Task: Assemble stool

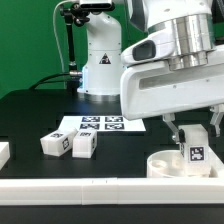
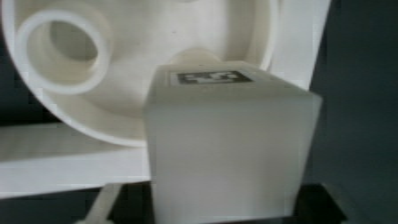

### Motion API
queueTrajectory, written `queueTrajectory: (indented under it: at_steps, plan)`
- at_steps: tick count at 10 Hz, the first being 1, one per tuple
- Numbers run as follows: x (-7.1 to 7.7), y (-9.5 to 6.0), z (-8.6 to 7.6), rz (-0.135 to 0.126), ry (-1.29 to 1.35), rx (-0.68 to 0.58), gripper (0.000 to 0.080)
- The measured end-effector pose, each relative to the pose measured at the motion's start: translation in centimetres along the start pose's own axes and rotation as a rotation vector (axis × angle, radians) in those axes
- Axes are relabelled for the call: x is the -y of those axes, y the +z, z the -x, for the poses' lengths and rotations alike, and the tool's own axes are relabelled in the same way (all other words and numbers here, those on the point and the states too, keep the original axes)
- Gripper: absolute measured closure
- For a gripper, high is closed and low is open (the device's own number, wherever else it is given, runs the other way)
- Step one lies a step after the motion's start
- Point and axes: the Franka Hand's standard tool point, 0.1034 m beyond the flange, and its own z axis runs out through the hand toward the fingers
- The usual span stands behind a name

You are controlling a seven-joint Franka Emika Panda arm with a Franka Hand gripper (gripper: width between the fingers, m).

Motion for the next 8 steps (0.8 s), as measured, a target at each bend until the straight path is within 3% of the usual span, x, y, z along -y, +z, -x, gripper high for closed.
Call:
queueTrajectory:
  at_steps: [8]
  plan:
    - [-0.48,-0.17,0.38,-0.004,0.495,0.003,0.0456]
